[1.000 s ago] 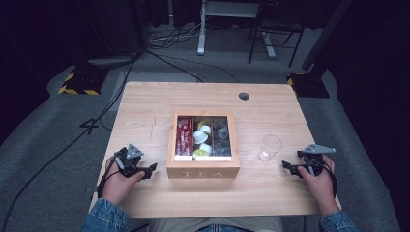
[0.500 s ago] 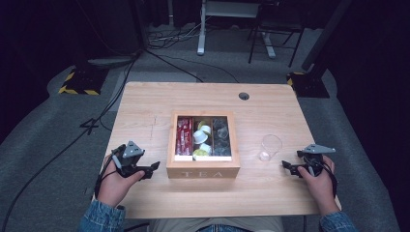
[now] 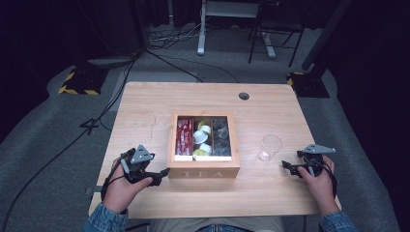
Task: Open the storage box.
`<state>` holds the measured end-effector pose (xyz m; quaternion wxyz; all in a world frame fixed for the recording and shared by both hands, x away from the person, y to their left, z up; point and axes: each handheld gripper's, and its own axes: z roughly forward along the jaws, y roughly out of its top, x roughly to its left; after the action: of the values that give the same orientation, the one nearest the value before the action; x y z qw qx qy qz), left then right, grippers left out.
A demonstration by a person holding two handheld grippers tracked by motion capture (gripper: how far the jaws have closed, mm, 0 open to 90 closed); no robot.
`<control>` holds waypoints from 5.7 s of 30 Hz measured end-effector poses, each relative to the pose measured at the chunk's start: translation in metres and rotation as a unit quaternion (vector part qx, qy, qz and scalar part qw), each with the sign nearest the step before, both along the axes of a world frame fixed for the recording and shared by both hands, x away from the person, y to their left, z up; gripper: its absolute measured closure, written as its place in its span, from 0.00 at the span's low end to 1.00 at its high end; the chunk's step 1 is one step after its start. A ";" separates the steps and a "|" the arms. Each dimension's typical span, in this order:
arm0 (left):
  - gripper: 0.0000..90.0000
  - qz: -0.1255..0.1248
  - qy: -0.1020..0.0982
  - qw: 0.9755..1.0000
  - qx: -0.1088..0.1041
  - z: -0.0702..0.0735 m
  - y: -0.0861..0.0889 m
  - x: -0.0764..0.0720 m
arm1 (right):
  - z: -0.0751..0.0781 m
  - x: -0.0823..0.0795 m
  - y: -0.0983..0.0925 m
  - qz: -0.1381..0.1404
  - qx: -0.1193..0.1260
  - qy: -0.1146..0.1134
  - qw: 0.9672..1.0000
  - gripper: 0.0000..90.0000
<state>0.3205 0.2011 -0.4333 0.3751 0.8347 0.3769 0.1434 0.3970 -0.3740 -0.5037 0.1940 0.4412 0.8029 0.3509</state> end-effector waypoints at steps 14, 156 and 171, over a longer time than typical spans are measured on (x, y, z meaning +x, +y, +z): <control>0.33 -0.018 0.017 1.000 0.001 -0.020 -0.014 0.000 | 0.000 0.000 0.000 0.000 0.000 0.000 1.000 0.15; 0.38 0.098 -0.029 0.995 0.001 -0.027 0.056 0.031 | 0.206 0.080 0.205 0.216 0.054 -0.179 0.958 0.54; 0.38 0.097 -0.016 0.995 0.002 -0.036 0.056 0.039 | 0.210 0.114 0.212 0.182 0.064 -0.167 0.967 0.53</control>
<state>0.3596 0.2573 -0.4698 0.3635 0.7926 0.4497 0.1934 0.5112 -0.1616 -0.2942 0.2297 0.2345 0.8015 0.4998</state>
